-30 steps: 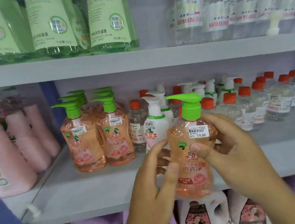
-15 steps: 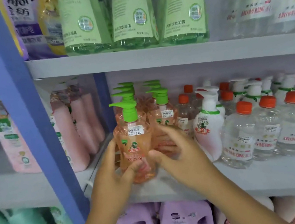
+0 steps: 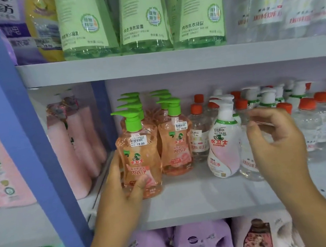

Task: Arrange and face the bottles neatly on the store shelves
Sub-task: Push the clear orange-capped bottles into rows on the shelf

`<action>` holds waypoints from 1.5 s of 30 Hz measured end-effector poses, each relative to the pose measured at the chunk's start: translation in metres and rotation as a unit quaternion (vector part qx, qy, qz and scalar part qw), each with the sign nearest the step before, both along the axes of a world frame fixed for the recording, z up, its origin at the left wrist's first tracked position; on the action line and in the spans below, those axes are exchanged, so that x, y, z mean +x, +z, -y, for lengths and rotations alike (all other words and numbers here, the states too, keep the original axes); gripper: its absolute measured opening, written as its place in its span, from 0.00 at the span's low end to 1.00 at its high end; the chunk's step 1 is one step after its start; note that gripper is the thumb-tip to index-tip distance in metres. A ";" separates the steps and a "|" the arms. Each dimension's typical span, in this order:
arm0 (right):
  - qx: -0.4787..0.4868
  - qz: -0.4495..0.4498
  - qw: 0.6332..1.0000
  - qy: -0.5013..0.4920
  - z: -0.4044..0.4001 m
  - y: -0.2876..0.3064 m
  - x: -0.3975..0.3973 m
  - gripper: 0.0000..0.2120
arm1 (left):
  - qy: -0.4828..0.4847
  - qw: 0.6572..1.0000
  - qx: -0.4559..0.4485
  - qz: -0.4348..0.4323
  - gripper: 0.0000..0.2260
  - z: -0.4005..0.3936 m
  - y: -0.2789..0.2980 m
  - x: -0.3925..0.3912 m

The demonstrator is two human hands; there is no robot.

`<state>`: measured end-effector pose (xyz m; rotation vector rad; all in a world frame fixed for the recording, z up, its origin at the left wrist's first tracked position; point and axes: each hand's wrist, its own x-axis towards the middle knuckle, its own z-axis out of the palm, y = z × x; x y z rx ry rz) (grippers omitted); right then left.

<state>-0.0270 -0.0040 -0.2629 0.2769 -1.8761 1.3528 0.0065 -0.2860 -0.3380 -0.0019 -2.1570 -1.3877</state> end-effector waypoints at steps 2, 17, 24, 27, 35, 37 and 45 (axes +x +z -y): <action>-0.001 0.008 0.998 -0.061 -0.017 -0.006 -0.003 0.10 | 0.085 0.994 -0.002 -0.062 0.31 -0.007 -0.001 0.007; 0.079 0.095 0.990 -0.066 -0.103 -0.039 -0.022 0.11 | -0.121 0.983 -0.128 -0.051 0.29 -0.211 0.005 -0.022; 0.163 0.173 0.971 0.003 -0.177 0.009 -0.057 0.19 | 0.096 0.974 -0.203 0.031 0.44 -0.276 0.044 -0.060; 0.250 0.248 0.933 0.069 -0.168 0.015 -0.076 0.23 | 0.153 0.963 -0.219 0.037 0.37 -0.291 0.044 -0.056; 0.334 0.209 0.918 0.050 -0.169 0.010 -0.070 0.26 | 0.103 0.985 -0.132 -0.038 0.33 -0.290 0.015 -0.032; 0.334 0.200 0.918 0.071 -0.184 0.011 -0.058 0.23 | 0.040 0.997 -0.044 -0.040 0.30 -0.289 0.009 -0.024; 0.170 0.246 0.949 0.095 -0.202 -0.035 -0.017 0.35 | -0.001 0.999 0.023 0.023 0.39 -0.296 -0.005 -0.007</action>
